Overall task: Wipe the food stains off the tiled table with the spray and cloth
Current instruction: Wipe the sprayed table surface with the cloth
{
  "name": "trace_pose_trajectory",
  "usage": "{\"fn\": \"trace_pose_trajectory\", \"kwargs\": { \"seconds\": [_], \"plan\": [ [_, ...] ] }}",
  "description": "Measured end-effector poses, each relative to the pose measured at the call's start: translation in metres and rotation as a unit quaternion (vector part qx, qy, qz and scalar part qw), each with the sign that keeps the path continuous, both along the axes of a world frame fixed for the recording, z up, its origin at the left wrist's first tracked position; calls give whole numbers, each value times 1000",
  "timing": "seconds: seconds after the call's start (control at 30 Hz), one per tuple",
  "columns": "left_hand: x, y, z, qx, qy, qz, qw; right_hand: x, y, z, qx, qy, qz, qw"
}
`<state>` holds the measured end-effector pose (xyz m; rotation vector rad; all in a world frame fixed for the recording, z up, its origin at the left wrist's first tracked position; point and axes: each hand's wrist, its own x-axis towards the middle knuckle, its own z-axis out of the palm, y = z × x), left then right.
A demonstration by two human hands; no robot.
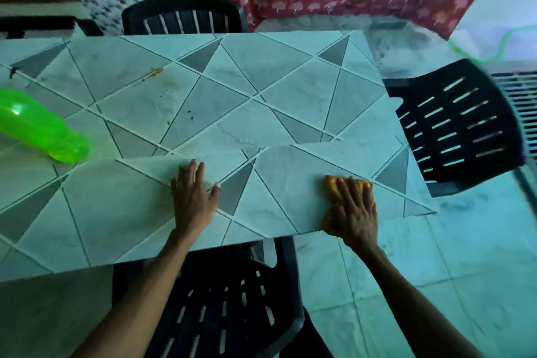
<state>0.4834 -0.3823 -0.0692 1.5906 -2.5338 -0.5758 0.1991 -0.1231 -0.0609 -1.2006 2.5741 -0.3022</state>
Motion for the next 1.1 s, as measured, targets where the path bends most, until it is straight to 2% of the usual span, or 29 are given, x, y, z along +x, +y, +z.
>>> {"fn": "trace_pose_trajectory", "kwargs": {
  "seconds": [0.07,0.13,0.2,0.3,0.37,0.43,0.5,0.6,0.63,0.7,0.8,0.9,0.97,1.03,1.1],
  "plan": [
    [-24,5,2,0,7,-70,998,-27,-4,0,85,73,36,993],
    [-46,7,0,6,-3,-112,994,-56,-14,-14,170,93,29,981],
    [-57,6,-3,4,-24,-127,992,-83,-33,-30,184,95,7,978],
    [-65,3,-7,-8,-24,-120,992,-95,-80,-22,138,90,9,986],
    [-63,2,-8,-20,-13,-125,992,-78,-106,-16,37,104,66,992],
    [-61,1,-9,-31,-5,-133,991,-47,-114,-16,43,47,126,990],
    [-62,2,-9,-40,-7,-133,990,-13,-94,-31,9,27,182,983],
    [-67,4,-8,-49,-4,-116,992,25,-42,-15,-20,18,259,965],
    [-71,6,-7,-51,-4,-106,993,26,-22,-14,-32,20,246,969],
    [-78,11,-6,-55,5,-81,995,12,19,-18,-40,12,151,988],
    [-88,19,-6,-64,24,-49,996,-37,54,-32,22,18,30,999],
    [-92,22,-8,-63,22,-38,997,-86,37,-43,73,27,-61,995],
    [-92,22,-9,-56,20,-37,998,-96,5,-37,85,30,-87,992],
    [-90,21,-7,-41,21,-32,998,-88,-28,-28,32,20,-100,994],
    [-87,20,-3,-24,22,-33,999,-66,-58,-17,5,14,-47,999]
  ]
}}
